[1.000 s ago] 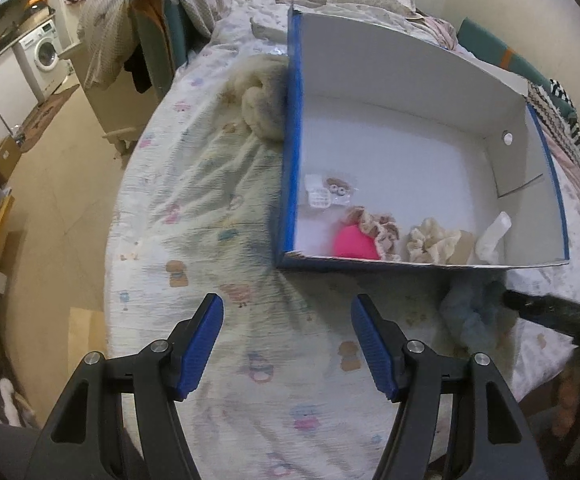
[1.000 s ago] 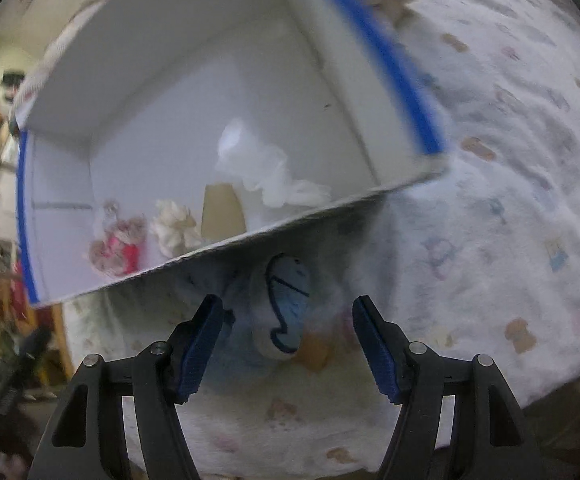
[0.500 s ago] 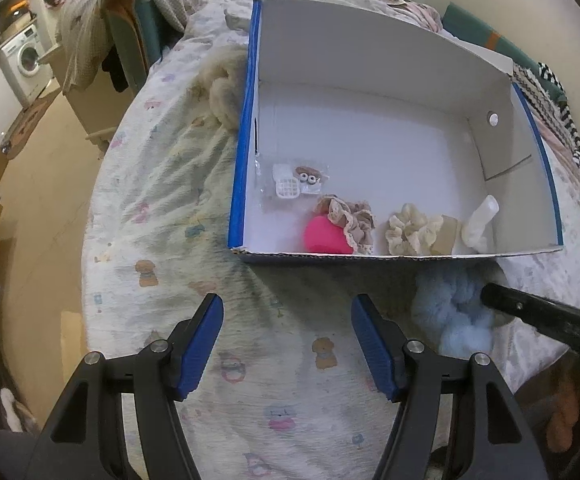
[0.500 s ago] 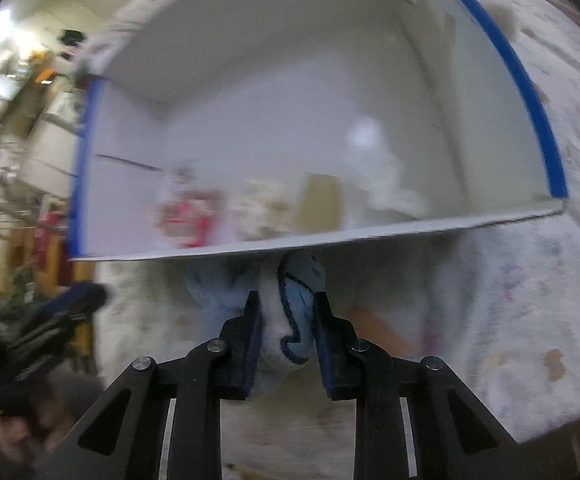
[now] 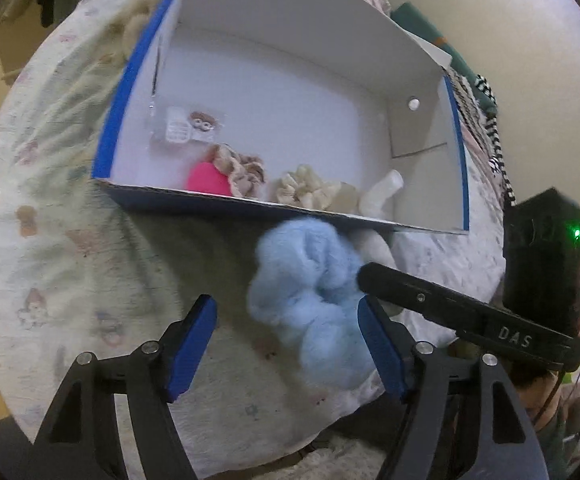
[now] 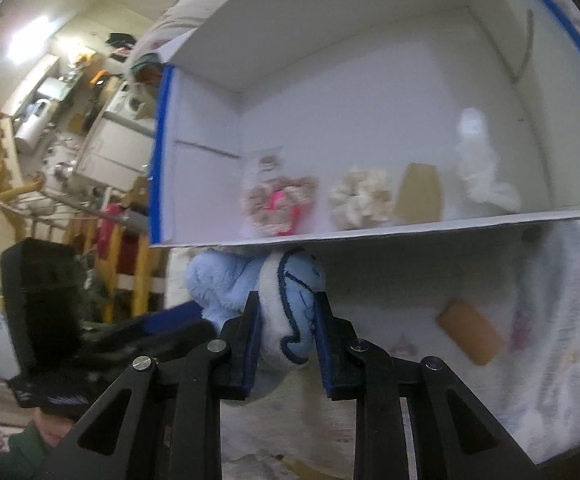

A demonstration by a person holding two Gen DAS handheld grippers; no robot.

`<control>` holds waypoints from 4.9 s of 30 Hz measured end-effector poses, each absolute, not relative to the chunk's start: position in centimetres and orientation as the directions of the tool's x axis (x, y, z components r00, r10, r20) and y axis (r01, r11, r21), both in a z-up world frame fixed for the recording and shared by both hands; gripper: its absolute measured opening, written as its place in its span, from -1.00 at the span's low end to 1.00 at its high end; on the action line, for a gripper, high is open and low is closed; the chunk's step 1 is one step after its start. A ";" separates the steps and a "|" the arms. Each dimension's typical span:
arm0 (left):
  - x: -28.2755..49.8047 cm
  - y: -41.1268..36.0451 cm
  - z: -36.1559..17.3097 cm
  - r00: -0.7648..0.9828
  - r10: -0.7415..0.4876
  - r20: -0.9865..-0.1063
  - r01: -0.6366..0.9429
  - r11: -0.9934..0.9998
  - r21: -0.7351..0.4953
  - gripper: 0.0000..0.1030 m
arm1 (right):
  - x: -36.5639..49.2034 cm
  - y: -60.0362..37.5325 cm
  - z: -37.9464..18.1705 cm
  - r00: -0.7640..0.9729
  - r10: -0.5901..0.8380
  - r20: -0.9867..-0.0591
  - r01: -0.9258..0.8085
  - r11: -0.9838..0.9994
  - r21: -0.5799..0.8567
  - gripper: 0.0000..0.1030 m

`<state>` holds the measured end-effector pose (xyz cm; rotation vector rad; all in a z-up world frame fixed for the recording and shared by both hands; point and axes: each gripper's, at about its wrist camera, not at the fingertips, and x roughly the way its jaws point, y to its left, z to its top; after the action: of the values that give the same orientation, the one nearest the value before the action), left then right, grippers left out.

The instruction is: Organize soft objects

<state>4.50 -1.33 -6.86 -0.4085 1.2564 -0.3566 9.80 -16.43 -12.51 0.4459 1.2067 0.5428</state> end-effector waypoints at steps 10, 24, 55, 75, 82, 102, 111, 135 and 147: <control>4.6 -2.1 -6.8 0.266 -0.416 -0.870 0.062 0.908 -0.415 -0.78 | 9.8 -16.2 -13.2 0.228 0.596 -0.770 -0.146 0.802 0.579 -0.44; 4.3 -0.4 -5.2 0.359 -0.248 -0.900 0.043 0.967 -0.249 -0.81 | 10.3 -18.8 -16.5 0.212 0.068 -0.975 -0.003 0.998 0.069 0.06; 0.6 0.1 0.4 0.511 -0.117 -0.851 0.006 0.991 -0.133 -0.81 | 5.5 -16.9 -7.4 0.412 0.351 -0.841 -0.211 0.935 0.286 -0.89; 10.1 -2.7 7.9 0.648 -0.112 -0.754 0.058 0.993 -0.098 -0.81 | 12.5 -19.5 -2.2 0.605 0.346 -0.717 -0.166 0.936 0.311 -0.89; 14.1 -3.9 4.7 0.638 -0.061 -0.767 0.042 0.998 -0.045 -0.81 | 16.3 -20.4 -4.7 0.578 0.315 -0.753 -0.109 0.944 0.311 -0.89; 15.8 -5.8 -5.4 0.474 -0.034 -0.880 0.050 0.999 -0.012 -0.79 | 17.2 -19.2 -10.8 0.424 0.258 -0.868 -0.042 0.963 0.266 -0.88; 15.3 -6.2 -5.4 0.468 -0.042 -0.883 0.083 0.997 -0.003 -0.67 | 17.3 -19.1 -11.2 0.407 0.274 -0.871 -0.030 0.957 0.287 -0.86; 13.0 -4.4 -1.4 0.587 0.042 -0.809 -0.011 0.999 0.044 0.21 | 17.0 -20.0 -8.6 0.522 0.266 -0.811 0.031 0.944 0.330 0.99; 8.9 -0.7 2.0 0.618 0.008 -0.786 -0.076 0.996 -0.049 0.41 | 12.0 -20.3 -4.4 0.636 0.270 -0.723 0.016 0.932 0.362 1.00</control>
<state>8.93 -0.70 2.03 -0.0801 0.9035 0.0485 11.97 -20.28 -4.42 0.3536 0.8740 0.1483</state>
